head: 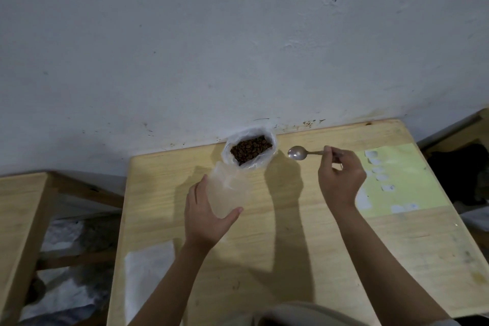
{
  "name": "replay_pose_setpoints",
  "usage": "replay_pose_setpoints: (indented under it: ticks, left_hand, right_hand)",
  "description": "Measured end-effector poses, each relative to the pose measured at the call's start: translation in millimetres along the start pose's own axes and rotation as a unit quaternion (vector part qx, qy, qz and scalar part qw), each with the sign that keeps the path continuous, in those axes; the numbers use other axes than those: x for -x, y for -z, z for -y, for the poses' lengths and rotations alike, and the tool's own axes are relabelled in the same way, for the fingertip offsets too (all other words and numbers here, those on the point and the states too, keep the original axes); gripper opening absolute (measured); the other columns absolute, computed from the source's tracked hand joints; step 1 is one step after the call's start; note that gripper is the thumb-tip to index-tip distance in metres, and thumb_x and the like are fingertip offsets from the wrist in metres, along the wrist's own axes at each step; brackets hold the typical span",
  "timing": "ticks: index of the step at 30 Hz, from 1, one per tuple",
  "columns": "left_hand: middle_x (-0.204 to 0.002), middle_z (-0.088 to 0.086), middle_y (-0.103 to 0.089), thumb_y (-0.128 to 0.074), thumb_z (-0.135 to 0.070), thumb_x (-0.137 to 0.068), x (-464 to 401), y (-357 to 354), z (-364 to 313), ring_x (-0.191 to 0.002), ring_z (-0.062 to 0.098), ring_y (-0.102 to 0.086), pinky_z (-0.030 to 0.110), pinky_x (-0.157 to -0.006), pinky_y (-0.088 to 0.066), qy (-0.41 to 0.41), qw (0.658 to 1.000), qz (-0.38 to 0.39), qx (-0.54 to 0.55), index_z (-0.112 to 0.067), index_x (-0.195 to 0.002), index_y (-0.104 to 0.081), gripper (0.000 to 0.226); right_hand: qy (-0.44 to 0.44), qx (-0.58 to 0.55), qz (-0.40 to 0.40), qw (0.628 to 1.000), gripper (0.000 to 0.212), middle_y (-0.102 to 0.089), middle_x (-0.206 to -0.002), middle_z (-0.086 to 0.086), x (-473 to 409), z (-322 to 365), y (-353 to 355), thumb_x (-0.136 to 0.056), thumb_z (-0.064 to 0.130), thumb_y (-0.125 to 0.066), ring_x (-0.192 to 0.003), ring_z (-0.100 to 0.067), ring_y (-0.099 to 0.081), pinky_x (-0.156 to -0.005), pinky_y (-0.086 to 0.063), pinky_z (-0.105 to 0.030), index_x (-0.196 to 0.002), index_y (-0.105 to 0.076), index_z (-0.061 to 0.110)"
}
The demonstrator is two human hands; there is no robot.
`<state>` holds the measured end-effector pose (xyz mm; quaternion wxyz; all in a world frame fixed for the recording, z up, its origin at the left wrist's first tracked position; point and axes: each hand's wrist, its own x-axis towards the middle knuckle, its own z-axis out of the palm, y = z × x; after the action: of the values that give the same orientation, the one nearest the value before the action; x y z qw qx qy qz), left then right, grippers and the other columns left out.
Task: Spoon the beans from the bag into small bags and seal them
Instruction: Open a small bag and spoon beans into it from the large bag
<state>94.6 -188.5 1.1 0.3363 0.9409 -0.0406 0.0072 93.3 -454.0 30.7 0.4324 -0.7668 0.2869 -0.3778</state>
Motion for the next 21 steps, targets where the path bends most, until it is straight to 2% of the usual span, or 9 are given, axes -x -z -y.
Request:
replay_pose_setpoints:
  ticks: [3,6,10,12,14,16,18,21]
  left_hand:
    - [-0.127,0.003,-0.044,-0.069,-0.068,-0.055,-4,-1,1,-0.118,0.023,-0.046,0.048,-0.095,-0.047,0.007,1.0,-0.004,-0.002,-0.014,-0.139,-0.034,0.106]
    - [-0.127,0.005,-0.044,-0.067,-0.068,-0.055,-9,-2,2,-0.119,0.021,-0.042,0.044,-0.099,-0.044,0.008,1.0,-0.008,-0.006,-0.011,-0.139,-0.034,0.107]
    - [-0.128,0.006,-0.044,-0.065,-0.069,-0.055,-14,-4,4,-0.118,0.02,-0.041,0.037,-0.1,-0.038,0.011,1.0,-0.004,-0.019,-0.011,-0.14,-0.034,0.108]
    - [-0.129,0.007,-0.045,-0.064,-0.07,-0.056,-15,-5,6,-0.118,0.02,-0.04,0.04,-0.1,-0.04,0.01,0.999,0.001,-0.038,-0.009,-0.14,-0.033,0.108]
    - [-0.129,0.009,-0.047,-0.063,-0.071,-0.057,-16,-5,8,-0.119,0.022,-0.04,0.043,-0.1,-0.041,0.011,0.999,0.006,-0.051,-0.007,-0.14,-0.034,0.109]
    - [-0.128,0.01,-0.048,-0.062,-0.071,-0.057,-16,-4,9,-0.118,0.024,-0.042,0.044,-0.099,-0.042,0.01,0.998,0.012,-0.059,-0.005,-0.14,-0.035,0.109]
    - [-0.127,0.01,-0.048,-0.063,-0.07,-0.057,-17,-4,10,-0.118,0.025,-0.043,0.045,-0.098,-0.043,0.01,0.998,0.015,-0.059,-0.004,-0.14,-0.035,0.109]
    - [-0.127,0.01,-0.049,-0.063,-0.07,-0.058,-18,-4,11,-0.118,0.025,-0.043,0.046,-0.098,-0.043,0.006,0.998,0.017,-0.062,-0.004,-0.14,-0.035,0.108]
  right_hand:
    - [0.003,-0.082,0.025,0.996,0.011,-0.068,-0.079,-0.008,-10,19,2,-0.089,0.016,-0.06,-0.068,-0.018,-0.065,-0.054,-0.052,-0.022,-0.09,-0.069,0.01]
    - [-0.014,-0.133,0.059,0.989,0.008,-0.07,-0.08,-0.005,-10,35,-14,-0.089,0.014,-0.061,-0.067,-0.024,-0.068,-0.057,-0.055,-0.025,-0.092,-0.068,0.016]
    - [-0.023,-0.097,0.099,0.99,0.009,-0.068,-0.076,0.0,-3,28,-50,-0.088,0.014,-0.061,-0.068,-0.022,-0.068,-0.061,-0.057,-0.032,-0.09,-0.07,0.011]
    - [-0.041,-0.067,0.108,0.991,0.011,-0.067,-0.069,0.001,0,18,-63,-0.089,0.016,-0.06,-0.063,-0.018,-0.066,-0.062,-0.053,-0.024,-0.088,-0.07,0.01]
    - [-0.061,-0.034,0.109,0.992,0.013,-0.062,-0.062,0.005,4,11,-71,-0.089,0.015,-0.06,-0.057,-0.01,-0.06,-0.059,-0.041,-0.007,-0.083,-0.069,0.008]
    - [-0.1,-0.006,0.102,0.99,0.018,-0.058,-0.058,0.004,7,6,-76,-0.089,0.015,-0.06,-0.055,-0.008,-0.056,-0.055,-0.035,-0.003,-0.077,-0.068,0.005]
    - [-0.181,-0.01,0.091,0.979,0.022,-0.065,-0.062,-0.004,8,-2,-81,-0.089,0.02,-0.058,-0.064,-0.02,-0.063,-0.063,-0.044,-0.016,-0.074,-0.067,0.007]
    - [-0.29,-0.046,0.074,0.953,0.024,-0.068,-0.067,-0.01,9,-10,-86,-0.087,0.027,-0.057,-0.069,-0.026,-0.067,-0.073,-0.056,-0.04,-0.07,-0.066,0.011]
